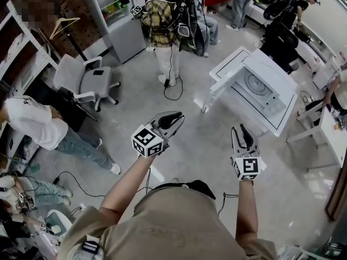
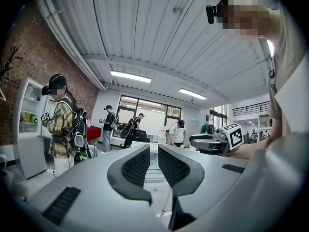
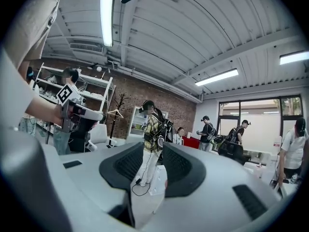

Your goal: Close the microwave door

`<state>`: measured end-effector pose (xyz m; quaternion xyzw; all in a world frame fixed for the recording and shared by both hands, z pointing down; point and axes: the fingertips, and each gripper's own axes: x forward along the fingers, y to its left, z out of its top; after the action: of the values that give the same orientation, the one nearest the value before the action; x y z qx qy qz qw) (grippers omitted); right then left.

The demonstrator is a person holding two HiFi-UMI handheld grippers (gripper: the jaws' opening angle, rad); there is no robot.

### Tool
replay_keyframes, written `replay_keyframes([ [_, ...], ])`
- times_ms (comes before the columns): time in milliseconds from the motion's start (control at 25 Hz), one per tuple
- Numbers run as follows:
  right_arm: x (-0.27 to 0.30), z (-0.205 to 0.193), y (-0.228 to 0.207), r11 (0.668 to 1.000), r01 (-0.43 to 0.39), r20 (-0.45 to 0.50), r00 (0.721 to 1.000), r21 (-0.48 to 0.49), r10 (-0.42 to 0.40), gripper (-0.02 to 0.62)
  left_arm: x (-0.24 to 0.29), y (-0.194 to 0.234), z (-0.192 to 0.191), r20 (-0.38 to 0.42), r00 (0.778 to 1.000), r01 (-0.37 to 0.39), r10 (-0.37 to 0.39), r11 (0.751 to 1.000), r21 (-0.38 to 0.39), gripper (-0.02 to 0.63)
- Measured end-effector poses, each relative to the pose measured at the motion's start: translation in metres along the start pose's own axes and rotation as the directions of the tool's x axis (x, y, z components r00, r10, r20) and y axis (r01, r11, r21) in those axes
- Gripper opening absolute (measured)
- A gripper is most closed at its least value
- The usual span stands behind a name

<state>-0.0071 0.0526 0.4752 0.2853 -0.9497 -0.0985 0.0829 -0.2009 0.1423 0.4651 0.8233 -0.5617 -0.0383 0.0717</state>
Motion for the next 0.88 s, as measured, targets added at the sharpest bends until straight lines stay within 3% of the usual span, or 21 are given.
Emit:
replay_keyframes([
  [200, 0.025, 0.005, 0.012, 1.0, 0.01, -0.006, 1.0, 0.001, -0.01, 0.129, 0.001, 0.027, 0.002, 0.002, 1.0, 0.017, -0.017, 1.0, -0.01, 0.04],
  [680, 0.087, 0.005, -0.024, 1.0, 0.002, -0.005, 1.0, 0.004, -0.002, 0.129, 0.067, 0.077, 0.013, -0.027, 0.999, 0.032, -0.033, 0.999, -0.005, 0.04],
  [880, 0.123, 0.012, -0.039, 1.0, -0.017, 0.01, 1.0, 0.007, 0.017, 0.129, 0.095, 0.101, 0.025, -0.031, 0.999, 0.045, -0.044, 0.999, 0.031, 0.04],
])
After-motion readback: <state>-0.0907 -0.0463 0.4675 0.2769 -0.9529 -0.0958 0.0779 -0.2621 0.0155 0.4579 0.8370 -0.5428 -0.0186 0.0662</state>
